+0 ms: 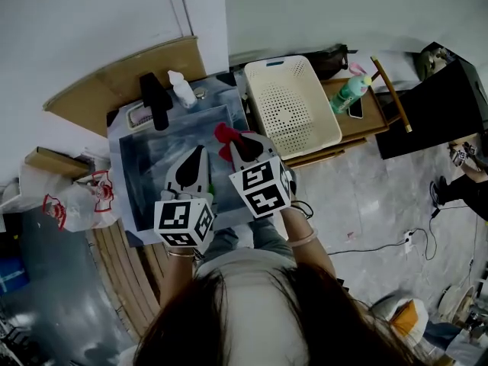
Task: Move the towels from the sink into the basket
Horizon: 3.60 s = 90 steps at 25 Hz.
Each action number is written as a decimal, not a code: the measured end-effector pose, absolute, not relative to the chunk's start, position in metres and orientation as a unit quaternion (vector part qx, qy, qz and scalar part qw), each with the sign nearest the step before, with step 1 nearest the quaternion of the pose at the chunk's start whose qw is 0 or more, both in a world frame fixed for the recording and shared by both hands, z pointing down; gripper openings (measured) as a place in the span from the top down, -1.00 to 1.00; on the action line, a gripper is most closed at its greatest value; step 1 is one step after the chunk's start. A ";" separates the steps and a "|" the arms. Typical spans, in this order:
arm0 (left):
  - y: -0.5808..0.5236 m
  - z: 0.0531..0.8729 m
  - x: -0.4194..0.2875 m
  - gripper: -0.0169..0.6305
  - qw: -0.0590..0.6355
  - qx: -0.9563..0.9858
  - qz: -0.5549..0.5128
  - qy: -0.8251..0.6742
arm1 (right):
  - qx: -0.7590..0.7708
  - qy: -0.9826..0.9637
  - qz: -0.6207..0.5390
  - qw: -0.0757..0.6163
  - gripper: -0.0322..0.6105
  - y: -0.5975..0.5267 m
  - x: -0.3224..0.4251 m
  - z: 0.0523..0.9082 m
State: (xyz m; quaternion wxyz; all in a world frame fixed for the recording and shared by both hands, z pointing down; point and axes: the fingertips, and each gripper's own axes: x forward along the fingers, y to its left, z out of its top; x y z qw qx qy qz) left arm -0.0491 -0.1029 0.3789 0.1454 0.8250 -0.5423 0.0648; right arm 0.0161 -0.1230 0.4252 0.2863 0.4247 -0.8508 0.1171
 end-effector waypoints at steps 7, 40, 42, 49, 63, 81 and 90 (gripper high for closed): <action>-0.107 0.371 -0.013 0.92 0.141 0.834 0.056 -0.530 | 0.433 -0.850 0.113 0.277 0.71 -0.129 0.048 0.414; -0.150 0.370 0.137 0.92 0.139 0.859 0.054 -0.490 | 0.518 -0.805 0.124 0.261 0.71 -0.206 0.235 0.433; -0.152 0.373 0.140 0.92 0.140 0.859 0.059 -0.490 | 0.518 -0.801 0.122 0.273 0.71 -0.213 0.239 0.443; -0.159 0.378 0.152 0.92 0.149 0.858 0.071 -0.486 | 0.490 -0.805 0.111 0.317 0.71 -0.239 0.239 0.484; -0.175 0.388 0.152 0.92 0.165 0.855 0.081 -0.486 | 0.436 -0.790 0.110 0.418 0.71 -0.285 0.231 0.573; -0.170 0.397 0.132 0.92 0.180 0.845 0.089 -0.496 | 0.392 -0.782 0.162 0.457 0.49 -0.280 0.218 0.628; -0.161 0.397 0.109 0.92 0.176 0.843 0.091 -0.499 | 0.421 -0.778 0.179 0.430 0.48 -0.271 0.212 0.606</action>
